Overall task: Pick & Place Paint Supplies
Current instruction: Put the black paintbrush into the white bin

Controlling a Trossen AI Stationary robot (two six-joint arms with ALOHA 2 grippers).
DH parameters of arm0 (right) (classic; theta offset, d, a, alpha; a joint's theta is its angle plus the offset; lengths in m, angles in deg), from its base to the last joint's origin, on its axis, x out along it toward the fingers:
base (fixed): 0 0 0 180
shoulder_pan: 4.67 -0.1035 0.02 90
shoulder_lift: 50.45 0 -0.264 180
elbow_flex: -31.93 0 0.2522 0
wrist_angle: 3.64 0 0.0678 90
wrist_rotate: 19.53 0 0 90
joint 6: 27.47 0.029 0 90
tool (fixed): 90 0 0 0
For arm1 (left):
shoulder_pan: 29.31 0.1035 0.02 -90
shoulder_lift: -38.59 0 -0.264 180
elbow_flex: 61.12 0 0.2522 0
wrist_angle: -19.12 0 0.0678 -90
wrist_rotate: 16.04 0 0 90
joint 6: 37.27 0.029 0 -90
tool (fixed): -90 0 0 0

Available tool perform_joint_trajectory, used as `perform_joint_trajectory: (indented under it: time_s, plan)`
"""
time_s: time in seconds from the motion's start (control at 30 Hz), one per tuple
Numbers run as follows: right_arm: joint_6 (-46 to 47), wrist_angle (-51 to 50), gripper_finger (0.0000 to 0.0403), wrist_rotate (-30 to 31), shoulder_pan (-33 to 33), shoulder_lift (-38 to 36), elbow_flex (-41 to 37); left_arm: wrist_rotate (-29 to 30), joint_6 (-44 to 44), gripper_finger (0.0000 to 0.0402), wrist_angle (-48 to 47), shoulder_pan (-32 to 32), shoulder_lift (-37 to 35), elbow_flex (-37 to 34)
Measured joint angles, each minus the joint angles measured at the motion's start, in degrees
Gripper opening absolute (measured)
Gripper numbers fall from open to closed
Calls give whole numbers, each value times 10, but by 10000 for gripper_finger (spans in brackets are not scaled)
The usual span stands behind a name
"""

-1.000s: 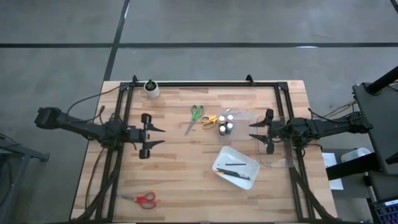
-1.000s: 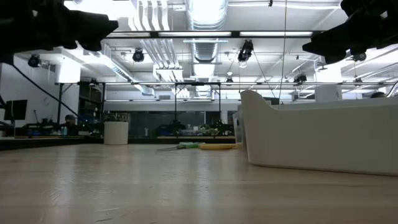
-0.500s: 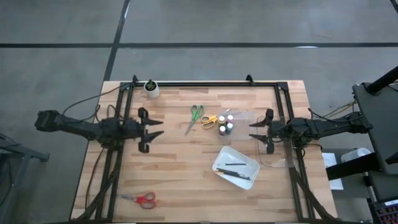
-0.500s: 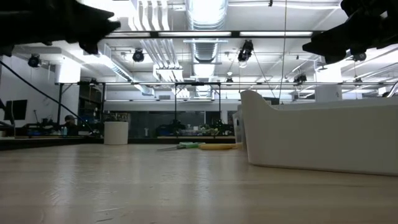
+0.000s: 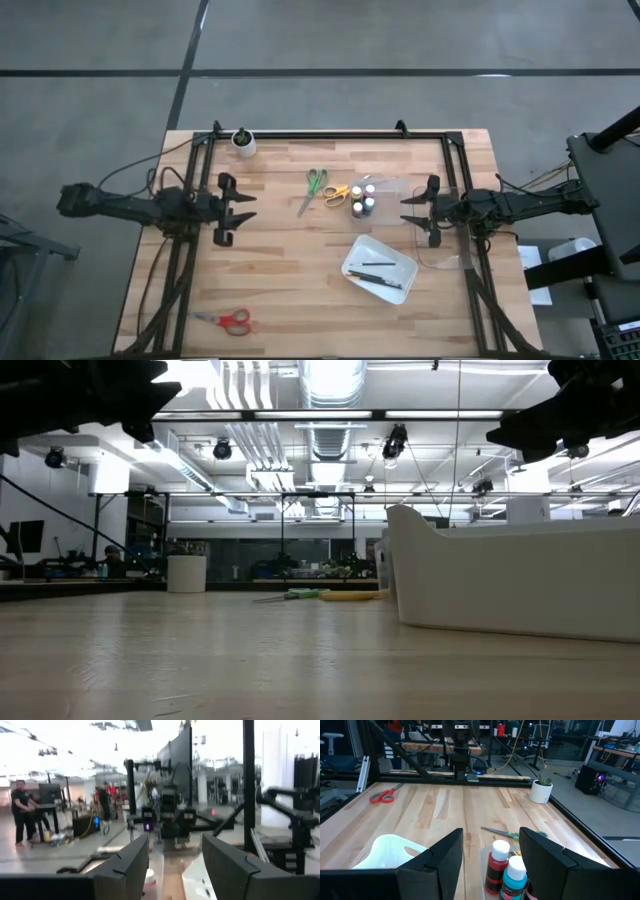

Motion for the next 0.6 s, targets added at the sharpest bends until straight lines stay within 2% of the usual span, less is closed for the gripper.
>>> perform_joint_trajectory:
  time_s: [0.2,0.6]
  plan:
    - [0,0,191,0,0,0,0,-2,-11,187,-1,1,-45,-14]
    - [0,0,191,0,0,0,0,-8,-15,187,-114,8,-127,-14]
